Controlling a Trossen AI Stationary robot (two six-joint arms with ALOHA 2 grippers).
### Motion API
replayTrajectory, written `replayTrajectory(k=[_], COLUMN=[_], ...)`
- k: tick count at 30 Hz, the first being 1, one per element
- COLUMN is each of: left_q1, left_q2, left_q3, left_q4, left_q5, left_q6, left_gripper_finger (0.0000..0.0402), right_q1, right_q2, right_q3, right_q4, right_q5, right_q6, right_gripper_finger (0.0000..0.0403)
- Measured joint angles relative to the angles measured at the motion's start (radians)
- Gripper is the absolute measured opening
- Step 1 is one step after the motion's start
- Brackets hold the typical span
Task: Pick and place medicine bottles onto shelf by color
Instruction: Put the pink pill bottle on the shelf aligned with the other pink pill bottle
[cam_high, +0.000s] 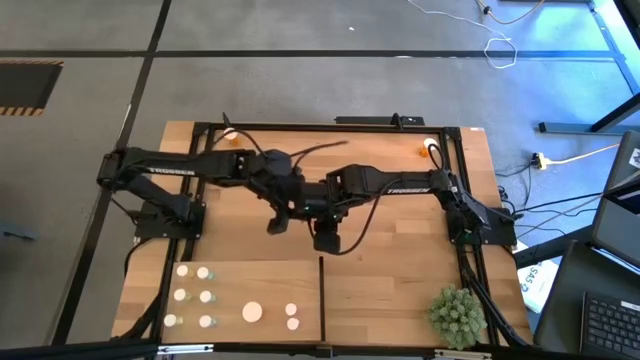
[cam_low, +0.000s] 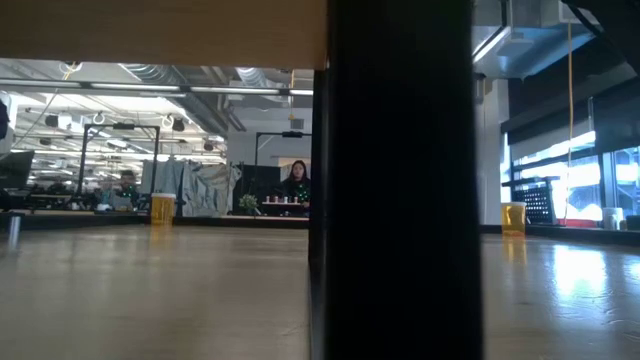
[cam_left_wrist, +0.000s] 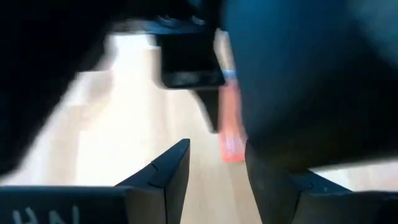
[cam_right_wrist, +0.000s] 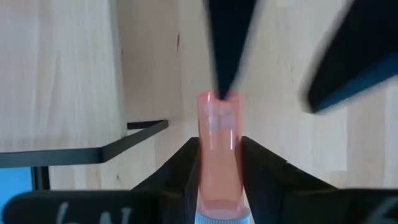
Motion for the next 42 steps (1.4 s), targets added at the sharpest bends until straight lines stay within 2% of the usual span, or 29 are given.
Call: replayTrajectory(k=[4, 7, 13, 18, 23, 38, 42], left_q1=[0.0, -0.001, -0.001, -0.003, -0.003, -0.001, -0.001], left_q2=[-0.074, -0.117, -0.15, -0.15, -0.149, -0.095, -0.085], left_q3=[-0.001, -0.001, -0.007, -0.064, -0.128, -0.13, -0.13], left_q4=[-0.045, -0.095, -0.169, -0.147, 0.002, 0.044, 0.076], left_q5=[-0.093, -0.113, -0.114, -0.082, -0.011, -0.026, 0.05], left_q6=[0.016, -0.017, -0.062, -0.046, -0.032, -0.018, -0.031], left_gripper_finger=[0.0149, 0.0149, 0.0149, 0.0149, 0.0149, 0.0149, 0.0149], right_q1=[0.0, 0.001, 0.001, 0.001, 0.002, 0.002, 0.003], right_q2=[0.0, 0.0, 0.0, 0.0, 0.0, -0.002, -0.005], right_q3=[0.0, 0.0, 0.0, 0.0, 0.0, 0.0, 0.0], right_q4=[0.0, -0.002, -0.001, 0.012, 0.024, 0.043, 0.043], right_q5=[0.003, 0.036, 0.038, 0.038, 0.037, 0.037, 0.035], right_q6=[0.0, 0.0, -0.005, -0.023, -0.026, -0.051, -0.054], right_gripper_finger=[0.0103, 0.0103, 0.0103, 0.0103, 0.0103, 0.0103, 0.0103])
